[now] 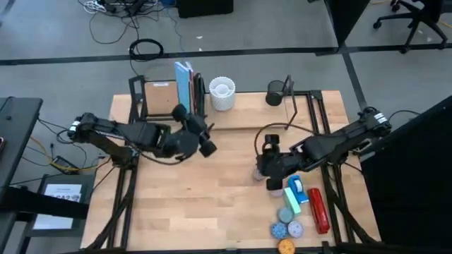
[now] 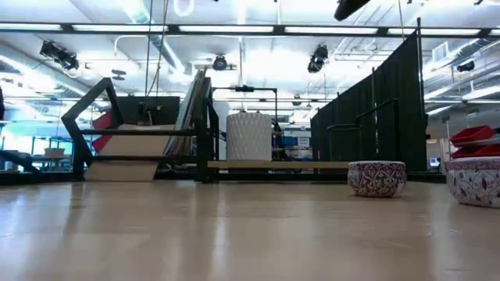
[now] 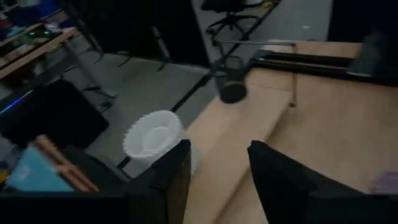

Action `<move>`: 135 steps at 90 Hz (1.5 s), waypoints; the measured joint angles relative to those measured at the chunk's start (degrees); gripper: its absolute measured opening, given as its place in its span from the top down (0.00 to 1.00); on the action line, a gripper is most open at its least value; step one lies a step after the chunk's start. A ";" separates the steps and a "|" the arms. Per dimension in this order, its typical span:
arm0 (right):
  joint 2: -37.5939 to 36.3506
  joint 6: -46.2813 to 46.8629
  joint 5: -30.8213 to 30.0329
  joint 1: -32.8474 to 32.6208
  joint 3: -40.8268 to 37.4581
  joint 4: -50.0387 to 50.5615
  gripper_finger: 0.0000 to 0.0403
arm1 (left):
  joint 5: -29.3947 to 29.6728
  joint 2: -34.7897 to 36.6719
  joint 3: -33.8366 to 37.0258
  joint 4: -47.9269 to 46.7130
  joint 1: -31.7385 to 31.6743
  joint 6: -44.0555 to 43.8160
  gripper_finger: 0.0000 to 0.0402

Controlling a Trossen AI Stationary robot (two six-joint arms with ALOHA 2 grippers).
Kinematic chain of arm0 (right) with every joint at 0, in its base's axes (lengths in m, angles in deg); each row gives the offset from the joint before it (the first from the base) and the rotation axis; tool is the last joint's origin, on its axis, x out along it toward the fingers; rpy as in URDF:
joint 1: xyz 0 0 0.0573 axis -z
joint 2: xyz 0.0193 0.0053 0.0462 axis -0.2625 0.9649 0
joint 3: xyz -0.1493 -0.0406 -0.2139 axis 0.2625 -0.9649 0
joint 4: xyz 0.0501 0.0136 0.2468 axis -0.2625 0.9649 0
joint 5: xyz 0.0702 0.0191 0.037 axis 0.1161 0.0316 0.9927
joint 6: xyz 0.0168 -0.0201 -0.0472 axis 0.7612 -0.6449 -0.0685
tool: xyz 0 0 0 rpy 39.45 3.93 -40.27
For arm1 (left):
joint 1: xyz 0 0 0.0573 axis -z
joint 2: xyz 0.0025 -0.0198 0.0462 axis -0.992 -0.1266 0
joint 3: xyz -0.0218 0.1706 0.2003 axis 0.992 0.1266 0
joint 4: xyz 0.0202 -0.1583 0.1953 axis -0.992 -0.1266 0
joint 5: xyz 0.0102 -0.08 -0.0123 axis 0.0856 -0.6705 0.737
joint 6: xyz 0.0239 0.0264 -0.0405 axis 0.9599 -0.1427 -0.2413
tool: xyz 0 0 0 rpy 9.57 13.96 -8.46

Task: Stock shelves
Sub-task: Put the red scented candle on the shelf

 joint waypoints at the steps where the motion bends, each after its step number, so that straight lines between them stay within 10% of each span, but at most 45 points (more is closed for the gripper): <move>1: -0.10 0.00 0.39 0.00 0.00 0.17 0.73 | 0.00 -0.02 0.12 0.09 0.25 -0.23 0.65; 49: 1.22 6.25 14.36 4.35 -23.49 -19.64 0.02 | 0.24 -0.77 11.64 1.16 5.54 -16.60 0.65; 93: 16.16 11.56 17.17 10.42 -25.03 -23.41 0.14 | 0.23 -0.77 12.68 2.07 5.72 -16.05 0.65; 112: 16.34 11.47 18.97 11.19 -24.98 -24.04 0.35 | 0.27 -0.76 12.68 2.10 5.72 -15.95 0.65; 135: 13.65 9.27 21.42 15.54 -18.87 -18.07 0.35 | 0.28 -0.75 12.68 2.41 5.72 -15.93 0.65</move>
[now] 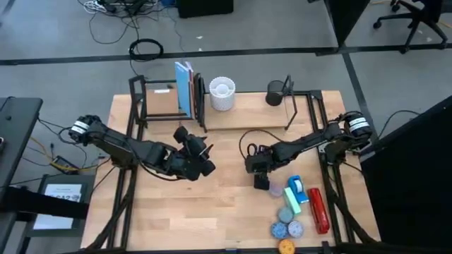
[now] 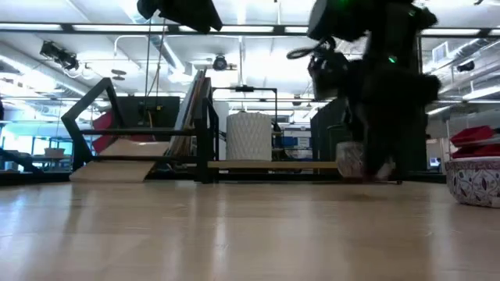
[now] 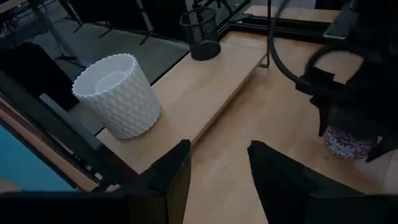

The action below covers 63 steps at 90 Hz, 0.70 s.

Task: Stock shelves
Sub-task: Put the red scented candle on the shelf

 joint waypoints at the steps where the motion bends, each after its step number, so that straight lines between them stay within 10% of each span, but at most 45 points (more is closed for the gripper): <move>1: -0.12 -0.39 0.01 0.39 0.57 0.53 0.35 | 0.00 0.00 0.00 0.03 0.00 0.00 0.65; 29: -0.48 -15.96 0.44 19.31 17.21 5.18 0.35 | 0.00 0.00 0.00 0.20 0.00 0.03 0.65; 63: 3.21 -21.66 8.03 38.65 18.28 0.92 0.35 | 0.35 0.00 0.00 6.30 0.00 3.70 0.65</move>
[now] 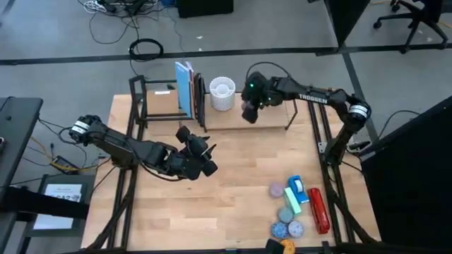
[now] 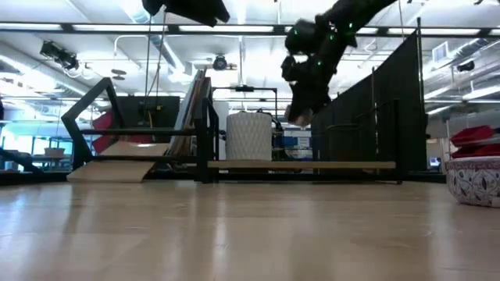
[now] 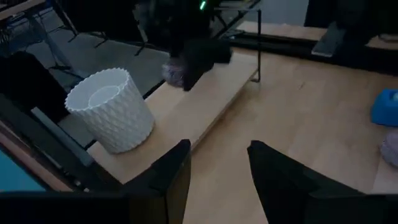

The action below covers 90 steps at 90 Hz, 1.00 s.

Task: Stock shelves
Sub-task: Put the red scented candle on the shelf, then put the pink scented candle on the shelf

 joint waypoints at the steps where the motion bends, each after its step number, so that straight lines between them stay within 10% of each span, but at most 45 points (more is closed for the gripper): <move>1: 0.34 -0.27 0.01 0.09 0.00 0.04 0.35 | 0.00 0.00 0.00 0.07 0.00 0.01 0.65; 49: 11.11 -1.99 -5.11 0.89 0.28 -6.66 0.35 | 0.00 0.00 0.00 4.53 0.00 -0.03 0.65; 90: 8.96 -2.69 -12.20 0.33 0.28 -10.69 0.03 | 0.00 0.00 0.00 5.67 0.00 -0.02 0.65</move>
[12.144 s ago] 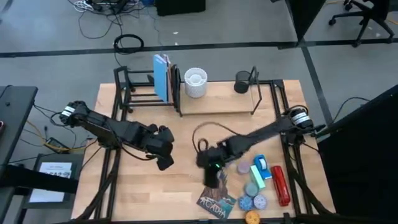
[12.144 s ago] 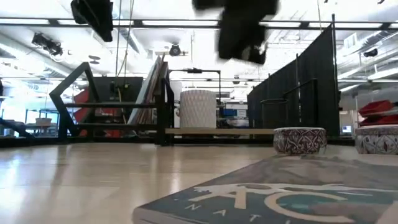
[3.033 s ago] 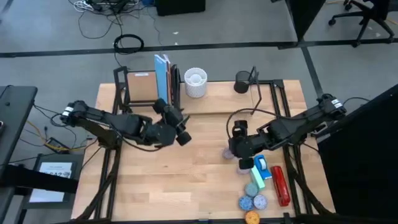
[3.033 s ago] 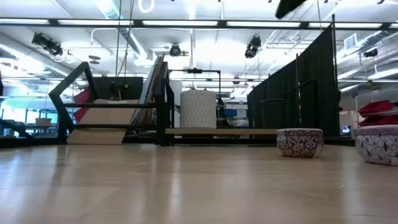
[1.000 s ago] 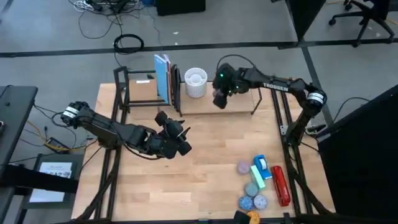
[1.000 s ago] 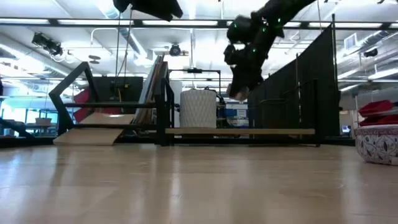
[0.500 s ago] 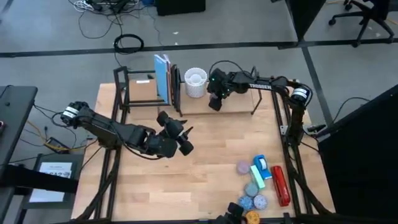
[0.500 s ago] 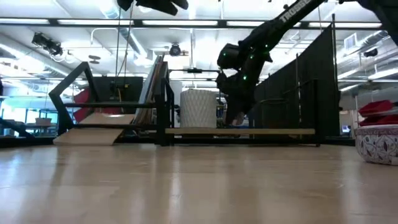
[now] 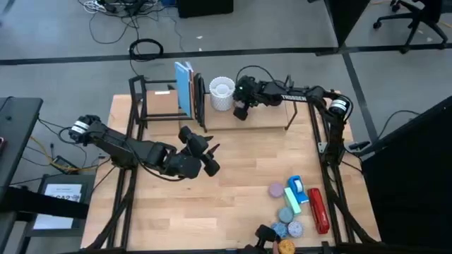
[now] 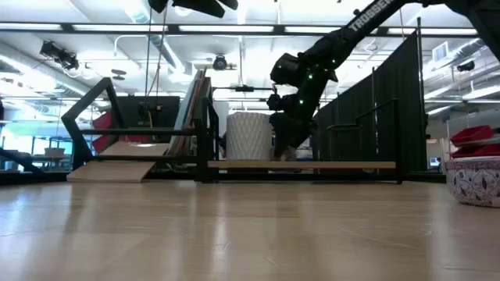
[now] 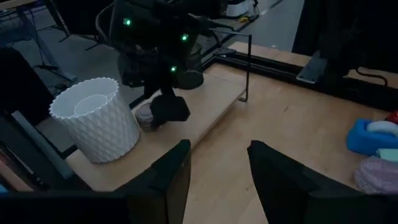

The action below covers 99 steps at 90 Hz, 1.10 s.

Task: Stock shelves
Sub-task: Put the pink scented candle on the shelf

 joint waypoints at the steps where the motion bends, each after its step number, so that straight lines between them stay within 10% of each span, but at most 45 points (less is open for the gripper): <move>1: -0.36 -0.09 -0.05 -0.15 0.00 0.45 0.03 | -0.01 0.00 0.00 -0.01 -0.01 0.00 0.65; 32: -22.29 -7.83 1.60 -14.44 -0.02 20.69 0.12 | -0.02 0.00 0.00 -0.45 0.00 0.00 0.65; 61: -40.19 7.10 2.67 -37.62 -10.86 22.55 0.14 | -0.02 0.00 0.00 -0.48 0.00 3.14 0.65; 99: -29.36 17.11 8.51 -56.84 -19.91 20.28 0.14 | -0.02 0.00 0.00 -0.45 0.00 4.64 0.65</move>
